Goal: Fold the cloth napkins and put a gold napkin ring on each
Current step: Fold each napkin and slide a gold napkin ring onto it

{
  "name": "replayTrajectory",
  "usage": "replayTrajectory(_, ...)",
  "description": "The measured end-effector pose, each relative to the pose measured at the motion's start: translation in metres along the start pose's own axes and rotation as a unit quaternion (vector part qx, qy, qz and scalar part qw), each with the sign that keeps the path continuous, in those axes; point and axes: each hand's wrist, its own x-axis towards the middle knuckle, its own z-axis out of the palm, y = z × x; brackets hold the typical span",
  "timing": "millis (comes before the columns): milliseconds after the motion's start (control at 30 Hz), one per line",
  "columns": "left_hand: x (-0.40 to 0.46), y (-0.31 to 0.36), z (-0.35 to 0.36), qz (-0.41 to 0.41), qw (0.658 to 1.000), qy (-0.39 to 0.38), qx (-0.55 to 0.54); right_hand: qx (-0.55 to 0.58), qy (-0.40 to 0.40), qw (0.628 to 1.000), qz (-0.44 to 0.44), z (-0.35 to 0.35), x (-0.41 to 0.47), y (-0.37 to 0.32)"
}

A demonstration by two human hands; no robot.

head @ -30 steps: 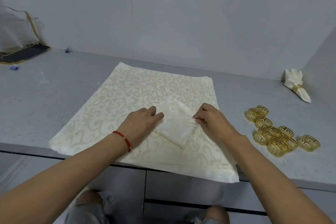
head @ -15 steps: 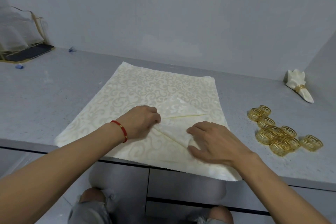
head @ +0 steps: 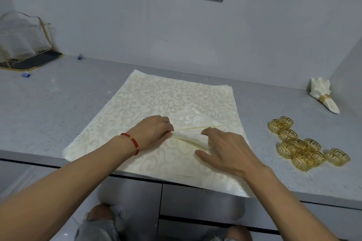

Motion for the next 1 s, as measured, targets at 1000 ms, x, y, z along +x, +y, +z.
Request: replayTrajectory(1000,0.024,0.025,0.007,-0.177,0.984,-0.008,0.007,0.198,0.121,0.959,0.162,-0.001,0.118,-0.026)
